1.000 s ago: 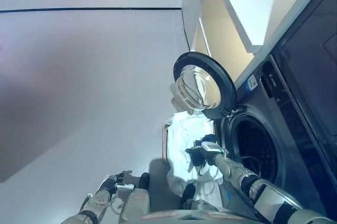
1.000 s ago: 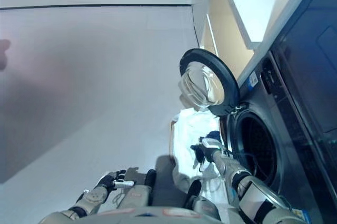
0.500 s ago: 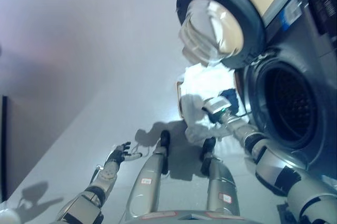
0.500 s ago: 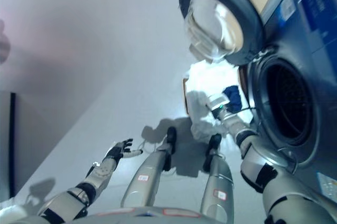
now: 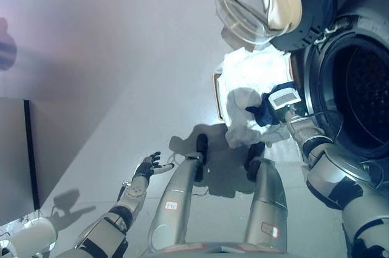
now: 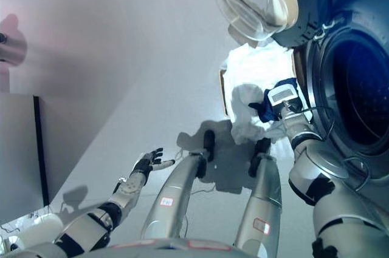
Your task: Put the clothes in the basket into the washing machine.
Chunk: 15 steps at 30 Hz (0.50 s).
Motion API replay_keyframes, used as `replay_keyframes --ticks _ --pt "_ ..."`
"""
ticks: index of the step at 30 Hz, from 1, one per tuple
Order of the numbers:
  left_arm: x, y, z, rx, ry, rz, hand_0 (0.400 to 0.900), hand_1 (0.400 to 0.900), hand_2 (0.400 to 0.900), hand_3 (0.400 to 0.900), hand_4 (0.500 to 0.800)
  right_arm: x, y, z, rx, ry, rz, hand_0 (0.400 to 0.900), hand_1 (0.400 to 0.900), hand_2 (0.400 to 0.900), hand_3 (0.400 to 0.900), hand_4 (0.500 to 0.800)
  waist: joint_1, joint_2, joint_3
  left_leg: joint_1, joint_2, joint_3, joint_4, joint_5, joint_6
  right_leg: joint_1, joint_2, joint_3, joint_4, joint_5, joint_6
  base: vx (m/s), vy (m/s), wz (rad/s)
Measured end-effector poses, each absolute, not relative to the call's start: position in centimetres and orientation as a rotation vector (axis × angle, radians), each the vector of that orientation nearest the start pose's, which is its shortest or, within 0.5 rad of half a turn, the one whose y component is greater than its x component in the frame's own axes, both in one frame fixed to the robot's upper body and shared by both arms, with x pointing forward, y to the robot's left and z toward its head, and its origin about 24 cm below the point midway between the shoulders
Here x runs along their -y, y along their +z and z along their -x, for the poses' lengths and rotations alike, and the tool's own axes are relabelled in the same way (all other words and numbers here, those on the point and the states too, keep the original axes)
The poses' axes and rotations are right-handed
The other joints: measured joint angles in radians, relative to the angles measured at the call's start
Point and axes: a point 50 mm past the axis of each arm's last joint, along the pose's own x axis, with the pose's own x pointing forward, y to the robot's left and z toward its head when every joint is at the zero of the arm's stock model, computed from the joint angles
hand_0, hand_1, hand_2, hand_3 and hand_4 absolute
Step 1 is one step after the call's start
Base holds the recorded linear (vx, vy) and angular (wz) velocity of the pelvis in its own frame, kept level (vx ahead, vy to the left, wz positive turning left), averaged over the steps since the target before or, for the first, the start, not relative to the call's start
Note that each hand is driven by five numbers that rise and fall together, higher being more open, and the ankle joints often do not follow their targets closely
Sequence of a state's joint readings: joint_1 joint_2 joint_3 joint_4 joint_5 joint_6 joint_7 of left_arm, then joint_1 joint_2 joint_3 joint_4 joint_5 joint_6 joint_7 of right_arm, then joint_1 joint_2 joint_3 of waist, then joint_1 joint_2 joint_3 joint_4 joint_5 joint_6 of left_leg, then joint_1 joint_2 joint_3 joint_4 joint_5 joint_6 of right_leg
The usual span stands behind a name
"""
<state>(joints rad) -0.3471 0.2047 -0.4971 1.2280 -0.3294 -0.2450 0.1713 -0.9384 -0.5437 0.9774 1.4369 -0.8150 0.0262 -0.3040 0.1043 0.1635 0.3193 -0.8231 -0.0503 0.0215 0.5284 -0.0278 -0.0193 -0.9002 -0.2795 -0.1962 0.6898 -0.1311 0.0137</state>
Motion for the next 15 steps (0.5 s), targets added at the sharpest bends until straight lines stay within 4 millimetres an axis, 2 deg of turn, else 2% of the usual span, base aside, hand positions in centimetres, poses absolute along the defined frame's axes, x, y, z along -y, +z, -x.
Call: replay_keyframes --ticks 2,7,12,15 --pt "-17.6 -10.3 -23.7 -0.649 -0.009 -0.283 0.9 0.9 0.9 0.9 0.8 28.2 6.8 -36.5 -0.304 0.101 2.133 0.9 0.9 0.9 0.9 0.8 0.001 0.006 0.003 -0.039 -0.003 0.004 0.028 -0.006 -0.001 -0.044 -0.004 0.016 0.03 -0.006 -0.003 -0.04 0.024 0.03" --pt "-17.1 -9.8 -24.4 -0.62 -0.01 -0.259 0.9 0.9 0.9 0.9 0.8 29.1 9.8 -37.4 -0.265 -0.025 2.132 0.9 0.9 0.9 0.9 0.8 0.008 0.019 0.007 -0.166 -0.007 0.019 0.12 -0.018 0.001 -0.183 -0.003 0.069 0.113 -0.01 -0.008 -0.03 0.061 -0.1" --pt "-17.0 -9.6 -24.6 -0.604 0.0 -0.257 0.9 0.9 0.9 0.9 0.8 29.3 11.8 -38.1 -0.245 -0.103 2.129 0.9 0.9 0.9 0.9 0.8 0.025 0.029 0.0 -0.256 -0.005 0.026 0.202 -0.039 0.002 -0.281 0.005 0.113 0.175 -0.012 -0.01 -0.01 0.02 0.0" --pt "-16.8 -9.5 -24.7 -0.592 0.0 -0.253 0.9 0.9 0.9 0.9 0.8 29.6 12.5 -38.2 -0.241 -0.135 2.132 0.9 0.9 0.9 0.9 0.8 0.031 0.039 -0.013 -0.299 -0.019 0.021 0.227 -0.04 0.002 -0.326 0.012 0.135 0.195 -0.012 -0.01 -0.03 0.058 -0.09"
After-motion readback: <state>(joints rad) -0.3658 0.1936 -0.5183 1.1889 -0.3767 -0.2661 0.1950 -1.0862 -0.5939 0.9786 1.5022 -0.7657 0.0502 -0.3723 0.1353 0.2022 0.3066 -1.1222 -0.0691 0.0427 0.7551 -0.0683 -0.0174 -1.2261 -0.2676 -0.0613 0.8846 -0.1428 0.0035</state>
